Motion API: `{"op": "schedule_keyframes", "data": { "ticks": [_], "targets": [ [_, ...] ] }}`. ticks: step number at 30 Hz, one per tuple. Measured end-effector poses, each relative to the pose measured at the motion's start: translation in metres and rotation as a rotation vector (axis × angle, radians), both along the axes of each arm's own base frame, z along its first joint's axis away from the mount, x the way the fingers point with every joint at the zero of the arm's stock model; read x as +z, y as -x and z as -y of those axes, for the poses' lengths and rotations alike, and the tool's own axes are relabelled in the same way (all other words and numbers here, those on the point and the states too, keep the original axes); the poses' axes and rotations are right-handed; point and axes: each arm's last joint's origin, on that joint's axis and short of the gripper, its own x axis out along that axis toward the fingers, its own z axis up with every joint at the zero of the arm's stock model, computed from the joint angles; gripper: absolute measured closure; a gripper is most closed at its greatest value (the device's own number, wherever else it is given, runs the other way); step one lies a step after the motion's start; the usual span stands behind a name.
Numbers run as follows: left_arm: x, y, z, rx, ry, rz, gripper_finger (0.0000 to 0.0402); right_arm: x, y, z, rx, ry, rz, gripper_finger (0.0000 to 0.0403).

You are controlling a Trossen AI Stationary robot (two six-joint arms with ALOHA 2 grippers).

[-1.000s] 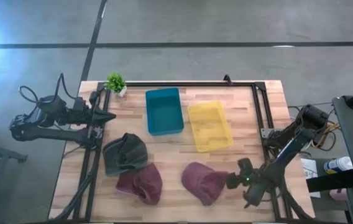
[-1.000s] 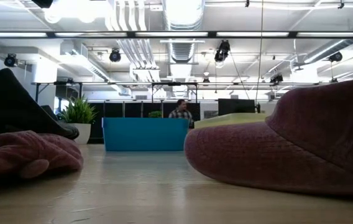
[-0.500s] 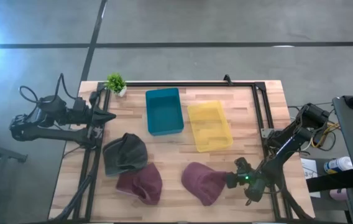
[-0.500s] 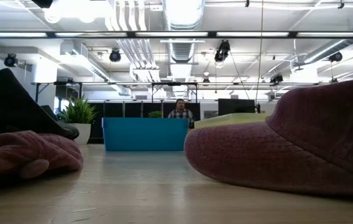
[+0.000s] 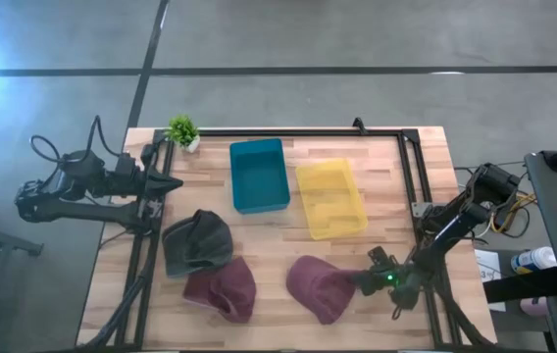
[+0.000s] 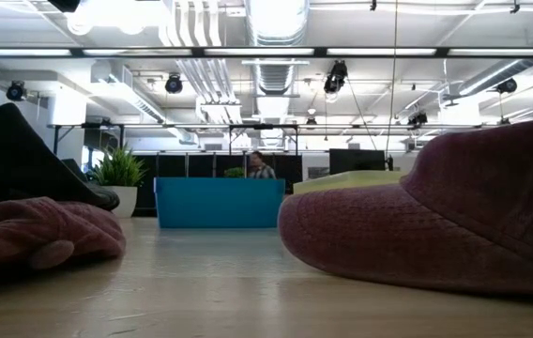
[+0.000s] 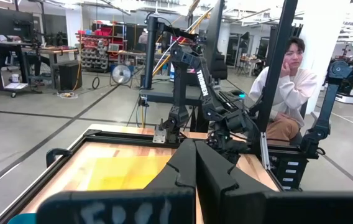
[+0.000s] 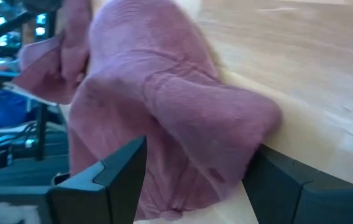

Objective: Pick & Place hat
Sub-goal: Put the top red cap into the yellow bin

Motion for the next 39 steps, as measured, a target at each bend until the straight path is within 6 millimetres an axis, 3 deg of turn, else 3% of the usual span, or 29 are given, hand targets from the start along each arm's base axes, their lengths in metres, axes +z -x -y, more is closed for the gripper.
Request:
{"op": "schedule_keyframes", "data": {
  "ticks": [8, 13, 18, 24, 28, 34, 39],
  "targets": [
    [0.0, 0.0, 0.0, 0.0, 0.0, 0.0, 0.0401, 0.003, -0.012, 0.007, 0.04, 0.065, 0.062, 0.0172],
    [0.0, 0.0, 0.0, 0.0, 0.0, 0.0, 0.0401, 0.003, -0.021, 0.014, 0.091, 0.1, 0.034, 0.0195],
    [0.0, 0.0, 0.0, 0.0, 0.0, 0.0, 0.0401, 0.003, -0.028, 0.022, 0.097, 0.149, 0.025, 0.0256],
    [0.0, 0.0, 0.0, 0.0, 0.0, 0.0, 0.0401, 0.003, -0.039, 0.034, 0.1, 0.194, 0.019, 0.0369],
    [0.0, 0.0, 0.0, 0.0, 0.0, 0.0, 0.0401, 0.009, -0.049, 0.039, 0.144, 0.197, 0.063, 0.0391],
    [0.0, 0.0, 0.0, 0.0, 0.0, 0.0, 0.0401, 0.051, -0.071, 0.04, 0.276, 0.228, 0.18, 0.0394],
    [0.0, 0.0, 0.0, 0.0, 0.0, 0.0, 0.0401, 0.086, -0.079, 0.048, 0.368, 0.315, 0.09, 0.0394]
  ]
}}
